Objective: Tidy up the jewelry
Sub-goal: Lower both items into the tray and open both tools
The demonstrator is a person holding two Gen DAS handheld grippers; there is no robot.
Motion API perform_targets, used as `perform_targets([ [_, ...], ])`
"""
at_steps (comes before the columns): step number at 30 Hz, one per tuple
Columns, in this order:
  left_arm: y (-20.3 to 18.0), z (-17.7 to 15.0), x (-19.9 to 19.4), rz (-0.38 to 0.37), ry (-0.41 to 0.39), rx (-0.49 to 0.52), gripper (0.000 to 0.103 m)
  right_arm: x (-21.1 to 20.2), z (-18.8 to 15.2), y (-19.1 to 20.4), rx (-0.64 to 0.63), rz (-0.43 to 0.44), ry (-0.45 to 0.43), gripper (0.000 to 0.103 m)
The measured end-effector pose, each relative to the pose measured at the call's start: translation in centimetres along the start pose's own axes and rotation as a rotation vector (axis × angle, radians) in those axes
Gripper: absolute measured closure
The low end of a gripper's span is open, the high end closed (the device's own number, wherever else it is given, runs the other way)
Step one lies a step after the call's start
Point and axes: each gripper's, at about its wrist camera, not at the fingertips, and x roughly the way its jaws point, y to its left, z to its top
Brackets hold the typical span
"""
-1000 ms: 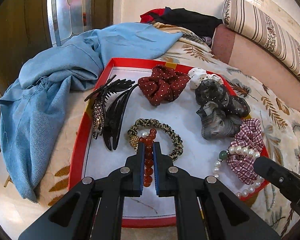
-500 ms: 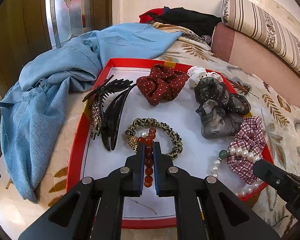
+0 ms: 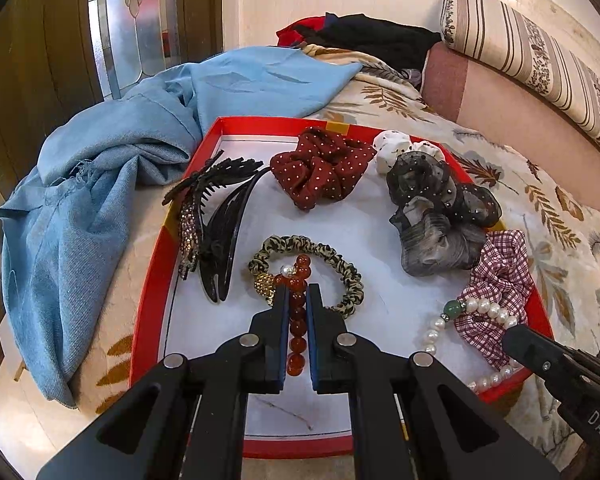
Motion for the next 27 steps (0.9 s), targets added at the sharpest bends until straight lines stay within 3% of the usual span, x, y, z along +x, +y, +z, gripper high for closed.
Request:
perform_targets([
  [16,-0.14,0.04,0.19,0.008,-0.002,0.012,0.095,-0.16,0.00,-0.20,0.002,-0.018,-0.001,0.091],
  [22,-0.23,0.05,0.13,0.004,-0.005,0.014,0.086,-0.34,-0.06,-0.20,0.001,-0.020,0.001,0.090],
  [25,-0.25,0.04,0.04,0.001,-0.005,0.013,0.082,-0.70,-0.10,-0.16,0.001,-0.020,-0.001,0.082],
  [27,-0.29,0.06,-0.13,-0.001,-0.013,0.011,0.067,-0.97,-0.12,-0.04,0.003,-0.016,-0.006,0.076],
])
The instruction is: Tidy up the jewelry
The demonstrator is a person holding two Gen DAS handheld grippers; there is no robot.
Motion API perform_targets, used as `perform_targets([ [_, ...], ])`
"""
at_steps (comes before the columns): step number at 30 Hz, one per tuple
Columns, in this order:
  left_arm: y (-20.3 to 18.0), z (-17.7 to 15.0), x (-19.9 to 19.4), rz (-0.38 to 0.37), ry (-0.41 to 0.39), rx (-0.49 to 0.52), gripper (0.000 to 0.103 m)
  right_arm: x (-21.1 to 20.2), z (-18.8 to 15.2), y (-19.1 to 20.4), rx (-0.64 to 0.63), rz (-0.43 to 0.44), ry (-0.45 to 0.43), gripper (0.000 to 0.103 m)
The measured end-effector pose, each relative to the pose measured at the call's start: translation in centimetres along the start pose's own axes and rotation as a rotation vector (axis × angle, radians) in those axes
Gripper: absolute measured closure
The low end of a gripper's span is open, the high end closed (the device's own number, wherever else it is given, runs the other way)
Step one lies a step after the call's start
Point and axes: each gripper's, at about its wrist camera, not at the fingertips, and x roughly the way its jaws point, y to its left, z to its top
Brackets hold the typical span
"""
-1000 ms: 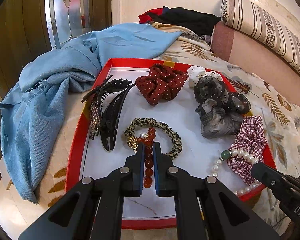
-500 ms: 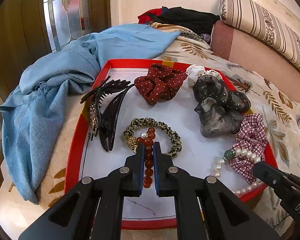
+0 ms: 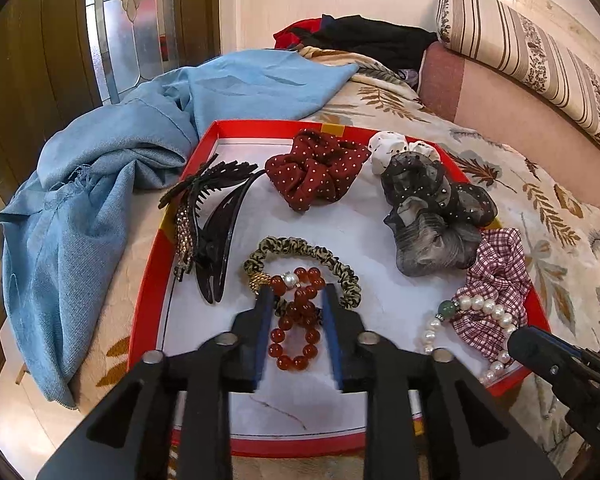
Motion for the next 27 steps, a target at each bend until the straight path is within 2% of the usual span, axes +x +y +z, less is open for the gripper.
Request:
perform_targets([
  [2,-0.1,0.0,-0.4,0.005,-0.017,0.000,0.056,-0.4,0.0,0.2,-0.003,0.001,-0.008,0.072],
  [5,-0.3,0.0,-0.8,0.003,-0.033,0.007,0.055,-1.3,0.0,0.5,-0.007,0.004,-0.024,0.068],
  [8,-0.4,0.0,-1.4,0.005,-0.055,0.012,0.048,-2.6,-0.1,0.7,-0.006,0.007,-0.043,0.063],
  [10,-0.5,0.0,-2.0,0.009,-0.086,0.014,0.040,-3.5,-0.2,0.8,-0.005,0.001,-0.059,0.056],
  [13,-0.7,0.0,-3.3,0.024,-0.140,0.016,0.022,-5.8,-0.8,1.0,-0.020,-0.021,-0.099,0.045],
  [14,-0.8,-0.1,-3.8,0.034,-0.159,0.017,0.015,-6.5,-1.0,1.0,-0.027,-0.034,-0.108,0.036],
  [15,-0.9,-0.1,-4.3,0.042,-0.177,0.019,0.013,-7.3,-1.2,1.0,-0.034,-0.051,-0.121,0.028],
  [17,-1.2,-0.4,-5.4,0.045,-0.215,0.024,0.011,-9.2,-2.1,0.9,-0.054,-0.081,-0.154,0.024],
  [20,-1.8,-1.1,-7.2,0.037,-0.236,0.025,0.002,-12.2,-3.9,0.2,-0.079,-0.136,-0.195,0.016],
  [27,-3.8,-2.6,-12.6,0.055,-0.279,0.031,0.002,-16.8,-7.5,-1.8,-0.113,-0.260,-0.267,0.012],
])
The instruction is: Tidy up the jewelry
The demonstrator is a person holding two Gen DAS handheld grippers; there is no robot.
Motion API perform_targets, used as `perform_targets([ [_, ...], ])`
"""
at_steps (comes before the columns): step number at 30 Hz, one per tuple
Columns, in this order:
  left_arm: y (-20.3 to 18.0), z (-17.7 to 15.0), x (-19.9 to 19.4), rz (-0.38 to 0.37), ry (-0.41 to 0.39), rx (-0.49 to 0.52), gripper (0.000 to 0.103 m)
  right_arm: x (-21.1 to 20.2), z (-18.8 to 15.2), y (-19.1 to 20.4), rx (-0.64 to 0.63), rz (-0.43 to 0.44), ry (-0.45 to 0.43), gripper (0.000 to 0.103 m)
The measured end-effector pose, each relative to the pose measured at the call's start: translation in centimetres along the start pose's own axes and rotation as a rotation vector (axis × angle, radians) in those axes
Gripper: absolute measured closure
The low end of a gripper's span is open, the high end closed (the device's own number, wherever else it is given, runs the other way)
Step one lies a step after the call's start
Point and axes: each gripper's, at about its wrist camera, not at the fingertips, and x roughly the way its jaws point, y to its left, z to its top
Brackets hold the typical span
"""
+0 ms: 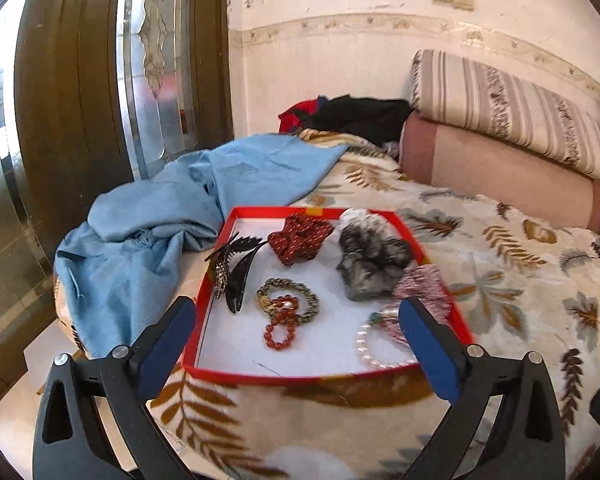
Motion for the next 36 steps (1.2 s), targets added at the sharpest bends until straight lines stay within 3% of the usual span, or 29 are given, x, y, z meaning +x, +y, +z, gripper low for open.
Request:
perform_targets([
  [6,-2.2,1.1,-5.3,-0.006,-0.073,0.095,0.000,-3.2,0.1,-1.6,0.029,-0.010,-0.096,0.011],
  [11,-3.2,2.0,-6.9,0.037,-0.085,0.088,0.000,-4.2,0.6,-1.7,0.017,0.010,-0.147,0.011],
  [14,-3.0,1.9,-6.0,0.102,-0.069,0.067,0.000,-4.4,0.5,-1.6,-0.005,0.010,-0.162,0.011],
  [21,-1.8,0.1,-2.5,0.173,0.019,-0.015,0.000,-4.1,0.0,-0.7,-0.047,0.024,-0.152,0.011],
  [36,-2.2,-2.2,0.3,0.131,0.083,-0.026,0.000,-2.2,-1.2,1.2,-0.142,0.015,-0.108,0.011],
])
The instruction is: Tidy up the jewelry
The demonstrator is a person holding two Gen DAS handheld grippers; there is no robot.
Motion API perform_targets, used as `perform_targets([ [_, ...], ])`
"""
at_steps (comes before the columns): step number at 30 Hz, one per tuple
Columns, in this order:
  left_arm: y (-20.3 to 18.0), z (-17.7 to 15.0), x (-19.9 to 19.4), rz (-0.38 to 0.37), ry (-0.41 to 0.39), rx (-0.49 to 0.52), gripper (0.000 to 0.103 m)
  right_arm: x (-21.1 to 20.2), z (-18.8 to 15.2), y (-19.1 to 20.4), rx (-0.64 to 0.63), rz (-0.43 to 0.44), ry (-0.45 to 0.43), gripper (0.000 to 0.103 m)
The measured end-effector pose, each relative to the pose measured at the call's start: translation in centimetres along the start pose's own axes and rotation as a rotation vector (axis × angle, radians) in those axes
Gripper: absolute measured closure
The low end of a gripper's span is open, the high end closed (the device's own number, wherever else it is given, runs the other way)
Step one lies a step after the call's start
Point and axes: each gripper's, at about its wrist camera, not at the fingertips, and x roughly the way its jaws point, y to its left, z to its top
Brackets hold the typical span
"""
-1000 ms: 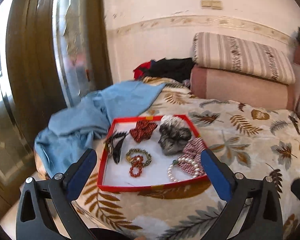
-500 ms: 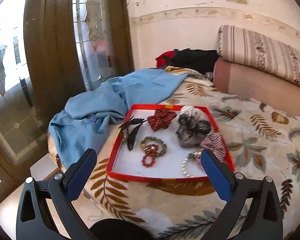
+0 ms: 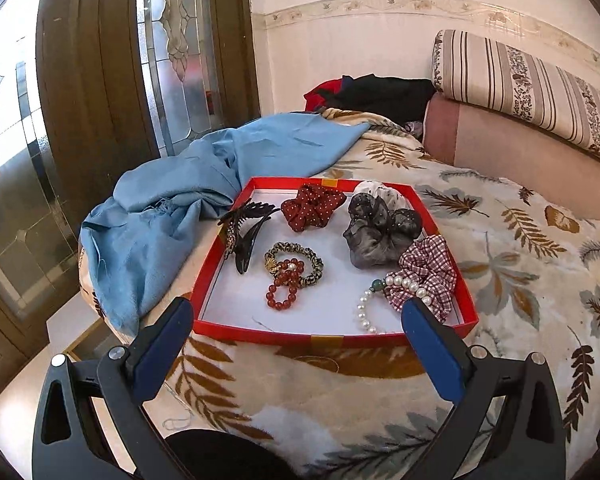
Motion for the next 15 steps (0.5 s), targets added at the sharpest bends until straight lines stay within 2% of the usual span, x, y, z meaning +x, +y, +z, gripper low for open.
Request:
perform_targets([
  [15,0.1,-0.2,1.1,0.008,0.015,0.001,0.000,1.2,-0.5,-0.1,0.003,-0.009,0.040,0.010],
])
